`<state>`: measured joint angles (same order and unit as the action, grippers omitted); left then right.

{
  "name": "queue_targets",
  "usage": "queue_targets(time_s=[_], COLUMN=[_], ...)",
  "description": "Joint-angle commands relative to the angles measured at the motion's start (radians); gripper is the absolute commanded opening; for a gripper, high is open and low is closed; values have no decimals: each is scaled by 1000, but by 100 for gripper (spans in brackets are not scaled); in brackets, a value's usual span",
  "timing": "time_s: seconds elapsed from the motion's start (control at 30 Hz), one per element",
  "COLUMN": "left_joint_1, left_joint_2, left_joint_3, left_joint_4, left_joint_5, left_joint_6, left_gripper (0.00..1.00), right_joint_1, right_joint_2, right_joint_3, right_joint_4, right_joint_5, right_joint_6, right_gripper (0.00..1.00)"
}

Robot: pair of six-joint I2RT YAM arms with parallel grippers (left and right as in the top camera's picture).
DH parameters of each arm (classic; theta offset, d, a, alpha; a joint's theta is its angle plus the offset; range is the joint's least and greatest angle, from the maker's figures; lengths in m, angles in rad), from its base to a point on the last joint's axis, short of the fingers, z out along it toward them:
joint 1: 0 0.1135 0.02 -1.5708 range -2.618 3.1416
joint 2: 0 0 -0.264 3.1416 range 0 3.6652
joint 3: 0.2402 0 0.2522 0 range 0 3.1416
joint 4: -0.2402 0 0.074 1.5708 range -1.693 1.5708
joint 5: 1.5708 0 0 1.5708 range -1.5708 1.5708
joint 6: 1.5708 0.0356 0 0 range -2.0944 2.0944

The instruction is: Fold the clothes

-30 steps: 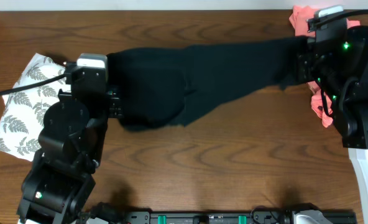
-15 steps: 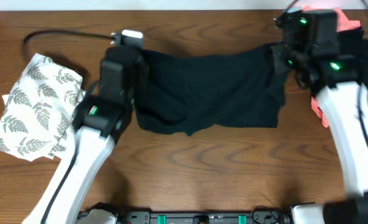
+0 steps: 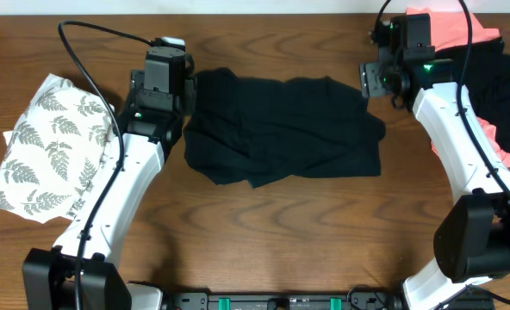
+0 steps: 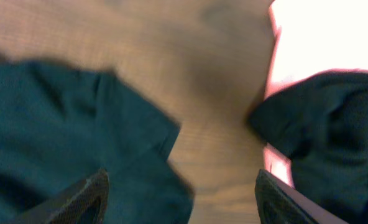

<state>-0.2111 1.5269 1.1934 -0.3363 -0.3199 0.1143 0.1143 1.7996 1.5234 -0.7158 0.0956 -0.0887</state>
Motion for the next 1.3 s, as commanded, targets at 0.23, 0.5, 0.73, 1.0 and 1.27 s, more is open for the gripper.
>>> queue_targets(time_s=[0.23, 0.5, 0.73, 1.0, 1.27], left_joint_1=[-4, -4, -5, -37, -73], left_joint_2=[-10, 2, 97, 228, 286], left_joint_3=[11, 5, 3, 3, 2], left_joint_4=[-109, -127, -138, -140, -142], left_joint_5=[196, 362, 455, 496, 492], left_joint_6=[-121, -120, -141, -146, -146], left_gripper=[77, 77, 76, 70, 68], right_joint_1=[16, 71, 91, 86, 55], right_joint_2=[63, 274, 386, 365, 291], right_joint_3=[-37, -40, -40, -38, -16], right_joint_4=[-65, 143, 305, 324, 397], right_joint_5=[-112, -110, -47, 169, 198], right_joint_6=[118, 27, 21, 31, -77], right_gripper=[62, 60, 51, 6, 1])
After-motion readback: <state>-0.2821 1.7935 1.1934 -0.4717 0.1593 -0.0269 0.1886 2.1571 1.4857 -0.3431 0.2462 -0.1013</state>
